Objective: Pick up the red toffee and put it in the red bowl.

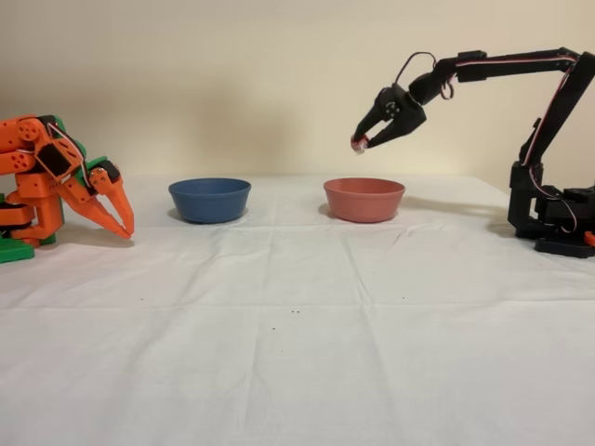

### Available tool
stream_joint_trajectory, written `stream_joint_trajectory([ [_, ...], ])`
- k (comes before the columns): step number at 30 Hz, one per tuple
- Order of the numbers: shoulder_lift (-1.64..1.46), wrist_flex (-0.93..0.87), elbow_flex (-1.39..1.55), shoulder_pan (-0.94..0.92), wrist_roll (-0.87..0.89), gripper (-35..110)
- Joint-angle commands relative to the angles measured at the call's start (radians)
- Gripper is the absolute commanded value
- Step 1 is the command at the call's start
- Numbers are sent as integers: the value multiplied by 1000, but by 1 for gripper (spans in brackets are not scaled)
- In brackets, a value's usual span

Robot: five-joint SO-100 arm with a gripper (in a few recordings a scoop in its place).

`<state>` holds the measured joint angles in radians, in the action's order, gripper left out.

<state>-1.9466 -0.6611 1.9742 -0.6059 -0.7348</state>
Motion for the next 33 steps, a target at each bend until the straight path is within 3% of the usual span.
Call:
stream_joint_trajectory([
  [1,-28,35,20,-17,-12,5],
  [19,-3,83,55,-21,-14,5],
  [33,21,87,52,-25,14,29],
])
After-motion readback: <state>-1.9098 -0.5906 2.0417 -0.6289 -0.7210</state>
